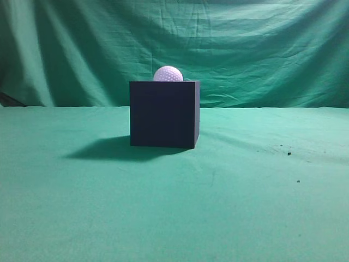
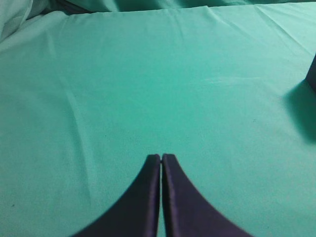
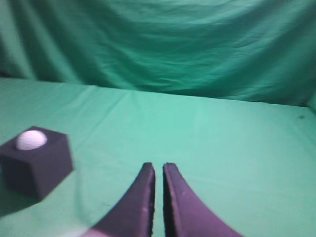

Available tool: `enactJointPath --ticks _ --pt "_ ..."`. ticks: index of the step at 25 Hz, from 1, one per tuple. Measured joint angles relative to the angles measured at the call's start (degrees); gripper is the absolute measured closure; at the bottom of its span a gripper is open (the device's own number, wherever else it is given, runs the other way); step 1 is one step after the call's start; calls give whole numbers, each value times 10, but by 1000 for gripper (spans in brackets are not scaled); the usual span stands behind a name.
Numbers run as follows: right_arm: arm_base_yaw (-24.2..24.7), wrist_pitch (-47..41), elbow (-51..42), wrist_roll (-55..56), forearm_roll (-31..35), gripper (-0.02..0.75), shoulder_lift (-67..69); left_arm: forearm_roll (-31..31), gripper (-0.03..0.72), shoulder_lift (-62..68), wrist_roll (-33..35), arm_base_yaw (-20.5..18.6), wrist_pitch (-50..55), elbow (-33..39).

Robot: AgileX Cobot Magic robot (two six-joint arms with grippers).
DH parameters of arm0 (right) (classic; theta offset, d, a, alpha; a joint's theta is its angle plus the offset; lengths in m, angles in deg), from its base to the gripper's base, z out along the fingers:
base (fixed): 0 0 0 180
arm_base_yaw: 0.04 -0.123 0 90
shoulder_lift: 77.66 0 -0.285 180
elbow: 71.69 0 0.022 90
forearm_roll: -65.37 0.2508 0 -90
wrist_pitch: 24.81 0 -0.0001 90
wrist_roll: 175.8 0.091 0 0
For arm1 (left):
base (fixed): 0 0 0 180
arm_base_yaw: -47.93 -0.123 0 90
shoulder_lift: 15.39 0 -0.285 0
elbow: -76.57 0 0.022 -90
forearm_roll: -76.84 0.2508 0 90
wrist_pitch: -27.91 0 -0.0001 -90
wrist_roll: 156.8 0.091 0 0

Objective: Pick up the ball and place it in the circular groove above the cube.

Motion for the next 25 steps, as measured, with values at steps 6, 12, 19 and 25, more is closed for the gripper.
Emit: enactJointPath --ticks 6,12,19,25 --pt "87 61 -121 0 0 738 -68 0 688 0 0 0 0 0" --pt "90 55 -159 1 0 738 -68 0 688 0 0 0 0 0" --pt "90 9 -161 11 6 738 -68 0 688 0 0 0 0 0" --pt "90 6 -161 19 6 738 -68 0 688 0 0 0 0 0"
